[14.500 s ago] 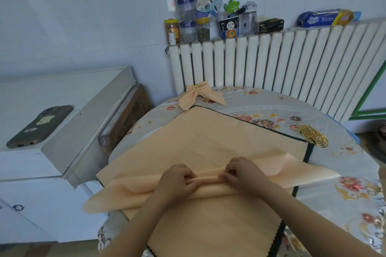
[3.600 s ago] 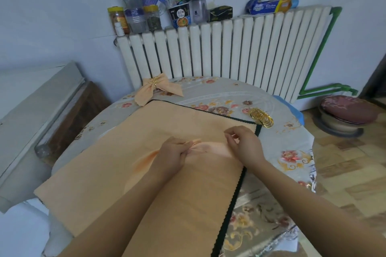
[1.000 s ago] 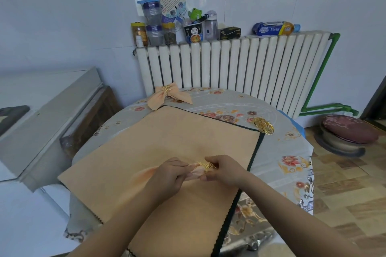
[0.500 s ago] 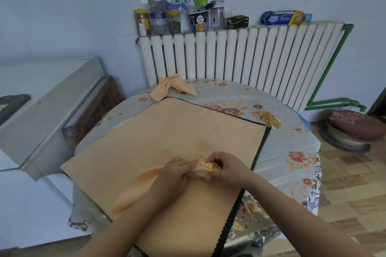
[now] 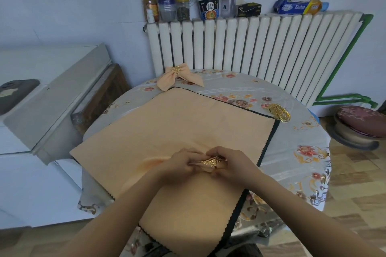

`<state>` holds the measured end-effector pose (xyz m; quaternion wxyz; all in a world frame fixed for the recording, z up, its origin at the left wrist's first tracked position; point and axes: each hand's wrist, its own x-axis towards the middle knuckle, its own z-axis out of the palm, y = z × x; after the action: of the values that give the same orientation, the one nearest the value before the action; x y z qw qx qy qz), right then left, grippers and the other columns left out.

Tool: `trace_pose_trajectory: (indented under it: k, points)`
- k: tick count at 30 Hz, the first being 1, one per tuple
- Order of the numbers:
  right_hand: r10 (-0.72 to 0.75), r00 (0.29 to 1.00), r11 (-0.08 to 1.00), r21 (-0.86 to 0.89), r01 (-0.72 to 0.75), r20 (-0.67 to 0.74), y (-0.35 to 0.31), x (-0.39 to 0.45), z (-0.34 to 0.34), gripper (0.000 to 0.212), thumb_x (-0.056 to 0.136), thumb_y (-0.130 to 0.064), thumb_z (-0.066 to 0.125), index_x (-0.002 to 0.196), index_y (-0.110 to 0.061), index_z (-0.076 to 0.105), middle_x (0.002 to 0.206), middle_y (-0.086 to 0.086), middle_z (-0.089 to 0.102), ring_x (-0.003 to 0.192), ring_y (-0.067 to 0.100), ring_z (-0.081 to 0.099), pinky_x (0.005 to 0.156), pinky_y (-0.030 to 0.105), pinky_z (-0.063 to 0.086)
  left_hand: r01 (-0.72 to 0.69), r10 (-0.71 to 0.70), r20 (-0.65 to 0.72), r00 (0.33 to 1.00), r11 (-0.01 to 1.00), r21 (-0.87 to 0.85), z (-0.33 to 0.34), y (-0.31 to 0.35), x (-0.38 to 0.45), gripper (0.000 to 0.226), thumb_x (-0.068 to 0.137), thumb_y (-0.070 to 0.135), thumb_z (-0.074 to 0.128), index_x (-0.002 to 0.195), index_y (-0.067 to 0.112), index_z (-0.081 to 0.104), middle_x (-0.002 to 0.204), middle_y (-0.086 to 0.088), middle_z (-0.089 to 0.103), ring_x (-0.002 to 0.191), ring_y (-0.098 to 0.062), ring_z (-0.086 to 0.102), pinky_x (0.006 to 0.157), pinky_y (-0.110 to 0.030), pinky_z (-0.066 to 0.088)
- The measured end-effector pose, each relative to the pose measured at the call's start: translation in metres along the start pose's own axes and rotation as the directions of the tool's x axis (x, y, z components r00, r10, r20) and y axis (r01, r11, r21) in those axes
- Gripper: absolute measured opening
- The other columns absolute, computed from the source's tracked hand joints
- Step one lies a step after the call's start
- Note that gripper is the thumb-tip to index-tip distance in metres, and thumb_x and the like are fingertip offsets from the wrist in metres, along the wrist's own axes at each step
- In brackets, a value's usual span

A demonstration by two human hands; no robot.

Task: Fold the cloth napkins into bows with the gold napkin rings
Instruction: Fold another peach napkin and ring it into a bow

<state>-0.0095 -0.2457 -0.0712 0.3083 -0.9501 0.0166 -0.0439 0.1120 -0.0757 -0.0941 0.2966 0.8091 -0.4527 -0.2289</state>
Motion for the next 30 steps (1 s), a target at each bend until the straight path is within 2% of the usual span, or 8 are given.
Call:
trace_pose_trajectory:
  k: [4,6,10,14,19,22,26,30]
  points:
    - [0.011,1.0,0.999,0.044,-0.011,-0.002,0.0,0.003,0.004,0.053,0.072,-0.019,0.078,0.122,-0.021,0.058,0.115,-0.008,0.064,0.105,0.009,0.057,0.076,0.003,0.033,0.008,-0.007,0.004,1.0,0.99,-0.143,-0.003,0.009,-0.002,0.034,0.082,0.028,0.068,0.116,0.024,0.065,0.109,0.01,0.057,0.103,0.001,0.053,0.091,-0.01,0.036]
    - [0.058,0.998,0.992,0.11,-0.055,-0.022,0.003,0.001,0.007,0.056,0.072,-0.024,0.079,0.123,-0.025,0.055,0.114,-0.009,0.064,0.104,0.006,0.058,0.077,-0.001,0.033,0.066,-0.074,-0.039,0.996,0.983,-0.173,-0.003,0.014,-0.005,0.036,0.076,0.032,0.073,0.11,0.029,0.061,0.108,0.01,0.059,0.102,-0.002,0.055,0.088,-0.016,0.04]
    - [0.132,0.987,0.967,0.232,-0.107,-0.094,0.014,-0.01,0.012,0.057,0.07,-0.031,0.08,0.121,-0.031,0.056,0.113,-0.01,0.065,0.102,0.001,0.057,0.091,0.013,0.042,0.116,-0.093,-0.133,0.987,0.977,0.179,0.006,0.022,-0.007,0.061,0.063,0.061,0.064,0.116,0.033,0.051,0.115,0.009,0.056,0.108,-0.012,0.05,0.093,-0.03,0.04]
    - [0.104,0.974,0.986,0.147,-0.075,-0.202,0.025,-0.017,0.02,0.065,0.065,-0.051,0.068,0.127,-0.038,0.054,0.102,-0.008,0.061,0.102,0.011,0.053,0.093,0.021,0.038,0.036,0.029,-0.133,0.991,0.887,0.46,0.009,0.028,-0.005,0.096,0.057,0.083,0.029,0.135,0.029,0.041,0.128,0.005,0.05,0.118,-0.016,0.044,0.098,-0.029,0.03]
    - [0.1,0.977,0.991,0.102,-0.081,-0.19,0.023,-0.016,0.02,0.065,0.071,-0.048,0.064,0.133,-0.036,0.049,0.097,-0.004,0.051,0.095,0.01,0.044,0.084,0.014,0.029,-0.077,0.132,-0.107,0.985,0.908,0.413,0.009,0.038,0.006,0.076,0.072,0.061,0.062,0.133,0.016,0.05,0.13,-0.002,0.054,0.121,-0.02,0.047,0.1,-0.028,0.032]
    - [0.081,0.975,0.993,0.104,-0.06,-0.206,0.024,-0.016,0.021,0.064,0.072,-0.048,0.06,0.133,-0.034,0.049,0.096,-0.002,0.051,0.093,0.011,0.047,0.082,0.014,0.03,-0.126,0.206,-0.213,0.955,0.933,0.338,0.016,0.035,0.002,0.07,0.07,0.062,0.05,0.12,0.014,0.062,0.114,-0.003,0.066,0.105,-0.02,0.057,0.088,-0.024,0.039]
    - [0.072,0.977,0.993,0.112,-0.05,-0.202,0.027,-0.014,0.023,0.058,0.08,-0.038,0.067,0.134,-0.033,0.048,0.095,-0.002,0.05,0.09,0.01,0.046,0.078,0.008,0.029,-0.138,0.263,-0.296,0.918,0.914,0.382,0.021,0.033,0.001,0.05,0.071,0.047,0.054,0.105,0.014,0.068,0.095,0.001,0.069,0.087,-0.02,0.063,0.074,-0.024,0.047]
    - [0.069,0.979,0.993,0.103,-0.05,-0.192,0.025,-0.014,0.021,0.057,0.083,-0.028,0.07,0.134,-0.033,0.048,0.095,0.001,0.05,0.089,0.011,0.045,0.076,0.002,0.027,-0.116,0.218,-0.257,0.942,0.926,0.36,0.016,0.033,0.001,0.056,0.067,0.048,0.049,0.107,0.013,0.067,0.098,-0.001,0.068,0.093,-0.019,0.06,0.08,-0.025,0.047]
